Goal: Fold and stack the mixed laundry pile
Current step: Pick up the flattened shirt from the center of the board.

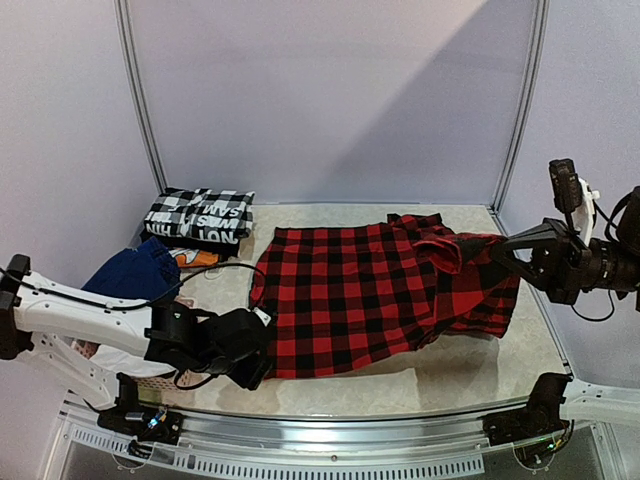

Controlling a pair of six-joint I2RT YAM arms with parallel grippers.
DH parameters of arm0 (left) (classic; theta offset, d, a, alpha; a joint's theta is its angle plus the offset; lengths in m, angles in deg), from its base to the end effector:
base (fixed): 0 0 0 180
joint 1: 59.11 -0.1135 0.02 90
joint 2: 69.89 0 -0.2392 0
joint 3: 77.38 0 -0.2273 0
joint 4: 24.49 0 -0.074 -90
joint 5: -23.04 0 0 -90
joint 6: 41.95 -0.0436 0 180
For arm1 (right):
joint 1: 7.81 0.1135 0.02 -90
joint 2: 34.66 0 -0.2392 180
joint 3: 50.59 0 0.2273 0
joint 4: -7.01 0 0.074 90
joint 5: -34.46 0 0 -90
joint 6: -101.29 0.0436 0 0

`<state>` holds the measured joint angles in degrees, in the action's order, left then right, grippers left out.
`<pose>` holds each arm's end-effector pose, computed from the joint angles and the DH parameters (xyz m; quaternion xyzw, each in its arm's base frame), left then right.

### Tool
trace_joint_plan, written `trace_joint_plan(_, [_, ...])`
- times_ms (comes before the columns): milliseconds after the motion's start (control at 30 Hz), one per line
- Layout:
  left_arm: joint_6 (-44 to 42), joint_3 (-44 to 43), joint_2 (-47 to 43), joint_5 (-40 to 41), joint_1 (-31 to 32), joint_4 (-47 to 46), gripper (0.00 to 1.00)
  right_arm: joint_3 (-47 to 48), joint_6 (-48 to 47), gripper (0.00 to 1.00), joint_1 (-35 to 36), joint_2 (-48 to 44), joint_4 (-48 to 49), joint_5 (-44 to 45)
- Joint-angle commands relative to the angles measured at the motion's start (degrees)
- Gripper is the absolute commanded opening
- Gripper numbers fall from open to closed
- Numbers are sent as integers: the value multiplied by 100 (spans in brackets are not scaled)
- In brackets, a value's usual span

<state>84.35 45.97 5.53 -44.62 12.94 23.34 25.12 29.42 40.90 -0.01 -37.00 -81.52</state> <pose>0.0837 -0.2046 0.1669 0.2575 0.9264 -0.0503 0.2703 0.0567 0.0935 0.3930 -0.3356 0.6407 0.5056 0.4703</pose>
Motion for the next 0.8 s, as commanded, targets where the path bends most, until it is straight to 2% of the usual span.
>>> trace_joint_plan(0, [86,135,506,-503,-174,-459,68,-201,66,0,25,-9,-141,408])
trace_joint_plan(233, [161,165,939,-745,-235,-695,62,-222,90,0,23,-129,-272,717])
trace_joint_plan(567, [222,231,1320,-658,-278,-931,52,-200,20,0,17,-150,-329,779])
trace_joint_plan(667, [200,247,1380,-574,-279,-983,42,-187,2,0,19,-174,-323,764])
trace_joint_plan(767, [108,237,1429,-537,-279,-1015,22,-152,-26,0,25,-195,-321,748])
